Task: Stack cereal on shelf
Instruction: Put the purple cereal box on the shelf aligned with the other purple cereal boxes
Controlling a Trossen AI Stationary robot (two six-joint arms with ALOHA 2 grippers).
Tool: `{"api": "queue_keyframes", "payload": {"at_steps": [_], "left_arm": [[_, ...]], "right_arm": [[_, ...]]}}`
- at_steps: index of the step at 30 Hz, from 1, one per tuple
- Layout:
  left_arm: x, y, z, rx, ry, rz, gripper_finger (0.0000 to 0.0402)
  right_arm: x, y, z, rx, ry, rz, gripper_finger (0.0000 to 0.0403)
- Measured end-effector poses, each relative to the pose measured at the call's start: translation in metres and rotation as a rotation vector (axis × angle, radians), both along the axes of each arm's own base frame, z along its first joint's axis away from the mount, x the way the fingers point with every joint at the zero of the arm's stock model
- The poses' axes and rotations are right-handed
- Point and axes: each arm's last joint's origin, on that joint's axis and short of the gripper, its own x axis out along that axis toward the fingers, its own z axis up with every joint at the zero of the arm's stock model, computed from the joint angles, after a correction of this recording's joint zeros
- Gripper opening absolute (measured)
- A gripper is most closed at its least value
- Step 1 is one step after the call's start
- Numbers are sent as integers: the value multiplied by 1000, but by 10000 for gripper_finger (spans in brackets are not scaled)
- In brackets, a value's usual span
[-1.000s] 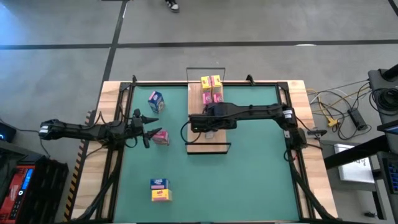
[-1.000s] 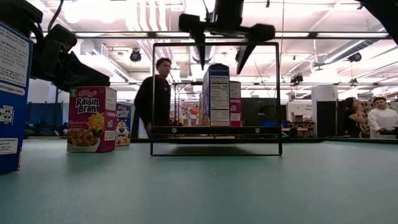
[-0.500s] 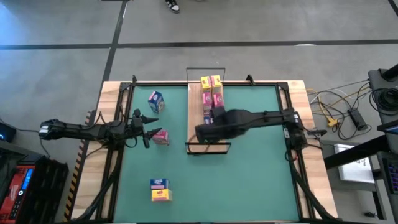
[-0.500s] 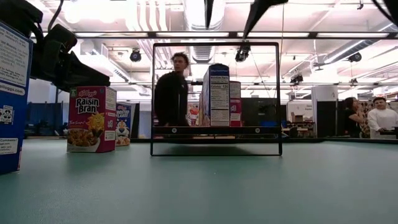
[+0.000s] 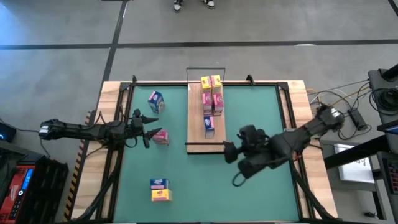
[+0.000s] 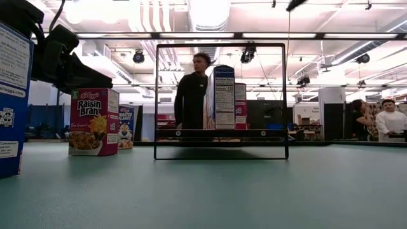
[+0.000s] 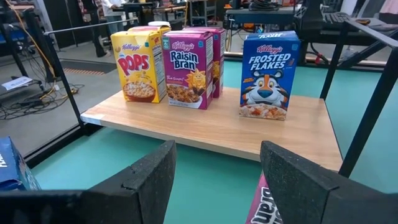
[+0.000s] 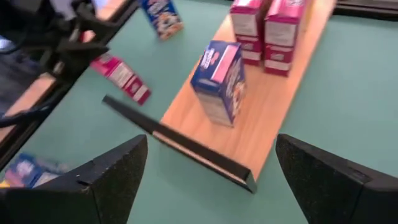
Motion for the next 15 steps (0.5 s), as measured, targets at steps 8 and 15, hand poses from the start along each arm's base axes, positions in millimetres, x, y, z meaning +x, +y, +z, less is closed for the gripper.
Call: {"api": "queue_keyframes", "payload": {"at_steps": [8, 15], "left_arm": [[0, 0, 0, 0, 0, 0, 218], [0, 0, 0, 0, 1, 0, 218]], "right_arm": [[-44, -12, -51, -4, -174, 179, 341], [-75, -31, -94, -64, -288, 299, 341]]}}
